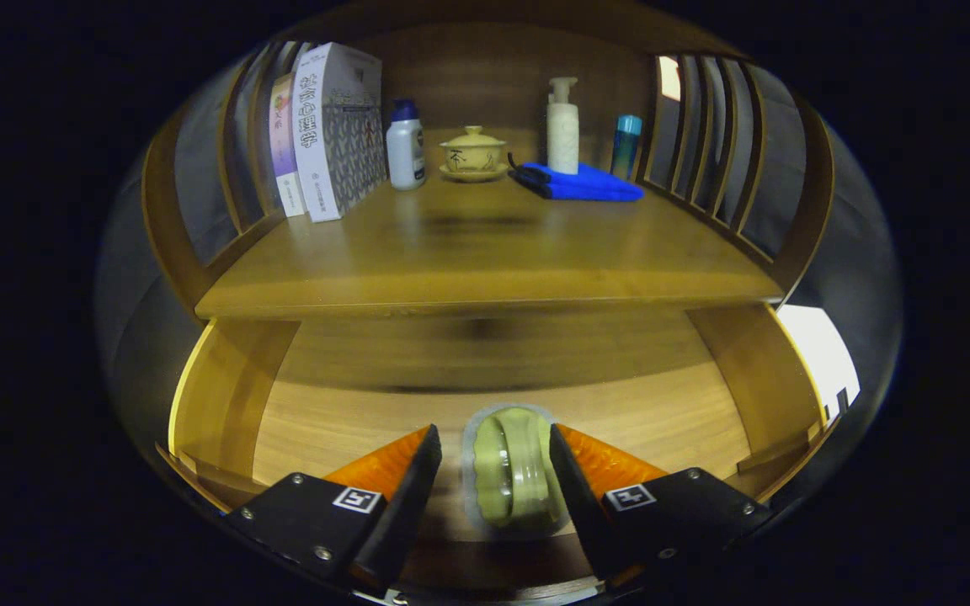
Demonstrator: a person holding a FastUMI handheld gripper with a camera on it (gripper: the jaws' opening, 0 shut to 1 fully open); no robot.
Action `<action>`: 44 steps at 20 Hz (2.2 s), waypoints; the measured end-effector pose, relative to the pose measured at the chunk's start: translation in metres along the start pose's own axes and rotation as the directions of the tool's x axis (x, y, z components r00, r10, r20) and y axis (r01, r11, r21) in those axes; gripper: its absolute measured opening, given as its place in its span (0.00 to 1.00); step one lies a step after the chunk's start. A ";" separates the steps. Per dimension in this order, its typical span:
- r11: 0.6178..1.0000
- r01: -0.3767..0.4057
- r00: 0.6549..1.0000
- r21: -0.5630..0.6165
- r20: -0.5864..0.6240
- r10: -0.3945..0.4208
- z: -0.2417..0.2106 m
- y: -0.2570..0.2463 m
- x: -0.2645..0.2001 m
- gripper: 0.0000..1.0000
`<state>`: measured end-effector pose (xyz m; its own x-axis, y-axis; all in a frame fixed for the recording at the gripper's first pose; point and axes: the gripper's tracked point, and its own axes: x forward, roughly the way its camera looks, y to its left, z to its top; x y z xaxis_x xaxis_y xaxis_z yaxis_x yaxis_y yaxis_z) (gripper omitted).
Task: Pull open the drawer, take out the items inside it, and place them on the countertop above the cabinet.
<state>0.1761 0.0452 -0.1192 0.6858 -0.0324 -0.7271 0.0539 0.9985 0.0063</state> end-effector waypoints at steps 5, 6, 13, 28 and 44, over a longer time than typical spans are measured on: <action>0.998 0.006 0.998 0.057 -0.062 -0.002 -0.011 -0.011 0.014 0.60; 0.998 -0.007 0.997 0.069 -0.079 0.012 -0.014 -0.011 0.015 0.52; 0.998 -0.005 0.998 0.058 -0.065 0.008 -0.013 -0.018 0.012 0.19; 0.999 -0.002 0.972 -0.034 0.234 0.009 0.029 -0.006 -0.048 0.19; 0.998 0.011 0.944 -0.058 0.329 0.009 0.141 -0.003 -0.053 0.19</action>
<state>0.2423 0.0376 0.0163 0.8870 -0.0361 -0.4604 0.0189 0.9989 -0.0418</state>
